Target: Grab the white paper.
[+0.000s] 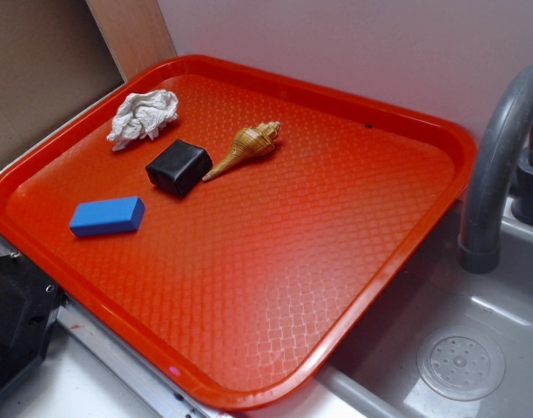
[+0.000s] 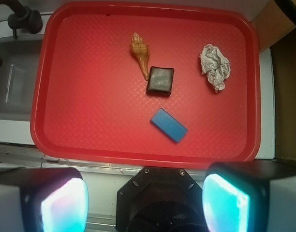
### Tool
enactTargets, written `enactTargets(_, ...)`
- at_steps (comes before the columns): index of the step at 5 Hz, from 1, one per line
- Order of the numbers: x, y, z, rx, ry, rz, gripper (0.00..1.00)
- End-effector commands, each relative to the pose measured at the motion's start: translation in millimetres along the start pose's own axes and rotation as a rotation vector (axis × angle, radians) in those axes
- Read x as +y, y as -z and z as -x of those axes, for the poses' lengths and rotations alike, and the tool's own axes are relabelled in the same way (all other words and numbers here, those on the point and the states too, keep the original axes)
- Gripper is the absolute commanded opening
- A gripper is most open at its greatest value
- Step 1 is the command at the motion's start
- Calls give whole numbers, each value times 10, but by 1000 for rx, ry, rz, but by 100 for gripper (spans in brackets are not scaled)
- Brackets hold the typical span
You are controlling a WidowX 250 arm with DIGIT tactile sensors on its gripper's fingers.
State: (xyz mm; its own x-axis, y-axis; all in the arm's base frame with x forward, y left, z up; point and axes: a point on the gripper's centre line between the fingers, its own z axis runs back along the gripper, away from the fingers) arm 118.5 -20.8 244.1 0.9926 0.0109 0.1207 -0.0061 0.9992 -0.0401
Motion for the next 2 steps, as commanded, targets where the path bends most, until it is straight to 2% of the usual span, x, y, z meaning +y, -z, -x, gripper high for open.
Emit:
enactTargets(1, 0, 0, 0, 0, 0, 0, 100)
enactTargets(2, 183, 235, -240, -81, 146, -41, 100)
